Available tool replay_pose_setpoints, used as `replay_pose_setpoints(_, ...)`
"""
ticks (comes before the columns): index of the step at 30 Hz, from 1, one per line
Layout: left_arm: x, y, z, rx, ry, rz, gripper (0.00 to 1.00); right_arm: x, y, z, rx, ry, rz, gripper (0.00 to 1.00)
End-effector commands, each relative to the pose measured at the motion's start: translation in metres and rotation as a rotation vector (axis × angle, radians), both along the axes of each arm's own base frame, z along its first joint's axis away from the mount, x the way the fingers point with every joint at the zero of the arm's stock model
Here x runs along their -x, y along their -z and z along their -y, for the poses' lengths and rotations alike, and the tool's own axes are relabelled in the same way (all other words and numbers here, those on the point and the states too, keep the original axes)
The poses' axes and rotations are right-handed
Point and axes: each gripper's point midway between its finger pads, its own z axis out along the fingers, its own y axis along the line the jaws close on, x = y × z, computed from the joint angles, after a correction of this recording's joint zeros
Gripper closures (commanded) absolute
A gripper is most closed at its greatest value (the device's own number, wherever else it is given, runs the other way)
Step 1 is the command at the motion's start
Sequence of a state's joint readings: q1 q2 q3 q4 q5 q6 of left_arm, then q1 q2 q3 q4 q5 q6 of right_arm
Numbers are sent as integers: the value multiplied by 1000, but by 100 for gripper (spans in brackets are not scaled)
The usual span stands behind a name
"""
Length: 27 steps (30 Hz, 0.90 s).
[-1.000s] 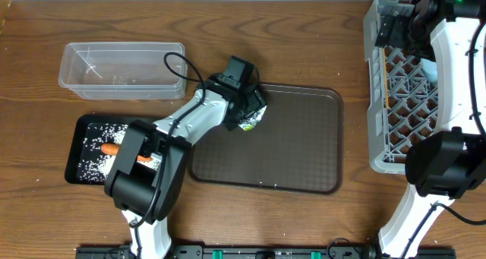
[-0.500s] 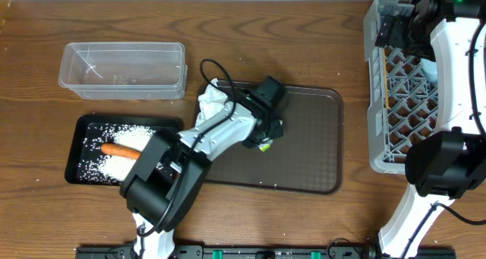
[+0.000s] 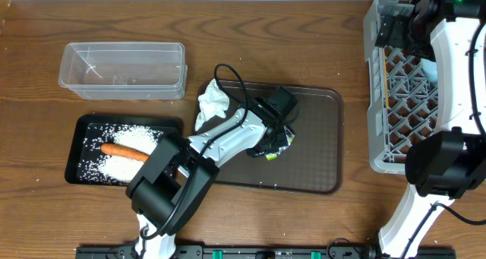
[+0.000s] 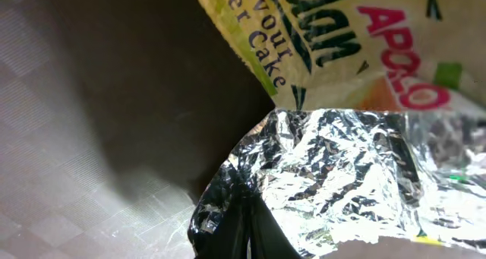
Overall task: Sort waste into correct bins and load items into the dishwasher rack
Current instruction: 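Lift the foil wrapper with the left gripper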
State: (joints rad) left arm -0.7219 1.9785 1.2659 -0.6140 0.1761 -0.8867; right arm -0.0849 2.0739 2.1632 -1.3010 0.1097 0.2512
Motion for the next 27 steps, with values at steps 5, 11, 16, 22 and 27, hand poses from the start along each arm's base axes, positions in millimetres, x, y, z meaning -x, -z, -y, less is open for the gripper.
replay_pose_setpoints(5, 1, -14, -25, -98, -12, 49, 94, 1, -2, 5, 18, -2, 0, 1)
replay_pose_setpoints(11, -8, -54, -35, -107, -18, 159, 94, 1, -2, 5, 18, -2, 0, 1)
replay_pose_setpoints(16, -7, -66, -36, -93, -14, 181, 94, 1, -2, 5, 18, -2, 0, 1)
replay_pose_setpoints(22, 4, -62, -47, -139, 8, 134, 33, 1, -2, 5, 18, -3, 0, 1)
replay_pose_setpoints(27, -2, -59, -70, -245, 9, 154, 18, 1, -2, 5, 18, -2, 0, 1)
